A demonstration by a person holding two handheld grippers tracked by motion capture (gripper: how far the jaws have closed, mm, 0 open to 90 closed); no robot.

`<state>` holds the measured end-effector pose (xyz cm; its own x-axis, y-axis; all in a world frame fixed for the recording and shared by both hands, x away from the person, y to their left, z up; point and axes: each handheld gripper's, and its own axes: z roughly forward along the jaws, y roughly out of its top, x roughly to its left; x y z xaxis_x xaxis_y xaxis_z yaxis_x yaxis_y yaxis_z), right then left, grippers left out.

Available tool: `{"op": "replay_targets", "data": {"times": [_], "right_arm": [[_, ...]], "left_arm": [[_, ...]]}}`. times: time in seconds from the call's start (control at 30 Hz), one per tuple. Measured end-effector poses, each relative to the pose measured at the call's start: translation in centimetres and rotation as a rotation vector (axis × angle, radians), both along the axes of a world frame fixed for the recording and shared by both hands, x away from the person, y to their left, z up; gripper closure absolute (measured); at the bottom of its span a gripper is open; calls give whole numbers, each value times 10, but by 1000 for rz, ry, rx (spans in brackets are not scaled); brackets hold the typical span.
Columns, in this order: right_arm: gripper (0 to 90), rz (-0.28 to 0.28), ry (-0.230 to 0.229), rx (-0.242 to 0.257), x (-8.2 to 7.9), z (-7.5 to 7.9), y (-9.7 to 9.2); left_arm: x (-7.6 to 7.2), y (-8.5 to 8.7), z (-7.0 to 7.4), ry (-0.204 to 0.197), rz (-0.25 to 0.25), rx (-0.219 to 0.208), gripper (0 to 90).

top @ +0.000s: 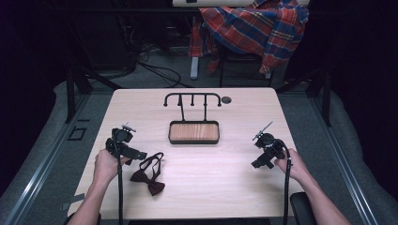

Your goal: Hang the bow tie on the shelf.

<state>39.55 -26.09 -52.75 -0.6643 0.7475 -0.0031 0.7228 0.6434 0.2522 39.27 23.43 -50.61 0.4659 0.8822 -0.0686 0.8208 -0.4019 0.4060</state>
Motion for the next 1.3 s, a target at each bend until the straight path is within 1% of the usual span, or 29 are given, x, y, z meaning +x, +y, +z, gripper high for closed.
{"op": "replay_targets", "data": {"times": [0.07,0.1,0.13,0.17,0.2,0.23,0.3,0.33,0.37,0.47,0.5,0.53,0.67,0.77,0.8,0.9,0.93,0.97,1.0,1.07,1.1,1.17,1.2,1.23,1.3], "right_arm": [[158,0,-1,2,0,-1,0],[161,5,7,-12,0,-2,1],[161,5,8,-13,0,-2,1],[161,5,8,-13,0,-2,1],[158,22,15,-28,1,0,1],[158,26,17,-32,1,0,1],[159,17,17,-28,1,0,1],[159,3,8,-12,0,-2,1],[159,3,8,-12,0,-2,1],[159,7,6,-13,0,-2,1],[158,26,15,-30,1,0,1],[159,-6,-11,8,-1,-4,2],[159,8,2,-9,0,-2,1],[159,6,4,-11,0,-2,1],[159,7,3,-11,0,-2,1],[159,7,3,-12,0,-2,1],[159,7,3,-12,0,-2,1],[159,7,3,-12,0,-2,1],[158,4,2,-10,0,-2,1],[159,4,5,-11,0,-2,1],[159,4,6,-11,0,-2,1],[159,1,6,-4,0,-2,1],[159,2,7,-5,0,-2,1],[159,3,4,-11,0,-2,1],[159,6,5,-14,0,-2,1]], "left_arm": [[2,-4,-2,6,0,-4,0],[4,-8,-5,17,-8,0,0],[5,-9,-6,25,-13,4,0],[5,-9,-6,25,-13,4,0],[7,-12,-8,37,-18,2,0],[7,-12,-8,37,-18,2,0],[9,-15,-11,51,-16,14,0],[10,-16,-12,58,-16,13,1],[10,-16,-12,58,-16,13,3],[12,-19,-15,64,-16,14,15],[13,-21,-15,66,-24,11,25],[13,-23,-15,69,-30,11,29],[15,-28,-17,72,-49,17,80],[17,-31,-19,80,-53,21,151],[18,-33,-20,83,-57,26,151],[19,-34,-22,90,-64,19,243],[19,-35,-23,96,-73,25,259],[19,-35,-23,96,-73,25,289],[19,-36,-24,104,-79,26,330],[20,-37,-25,109,-84,29,371],[20,-39,-26,117,-96,41,406],[20,-39,-27,121,-95,39,451],[20,-40,-28,125,-102,48,451],[20,-40,-29,127,-107,59,504],[20,-40,-31,130,-108,63,535]]}}
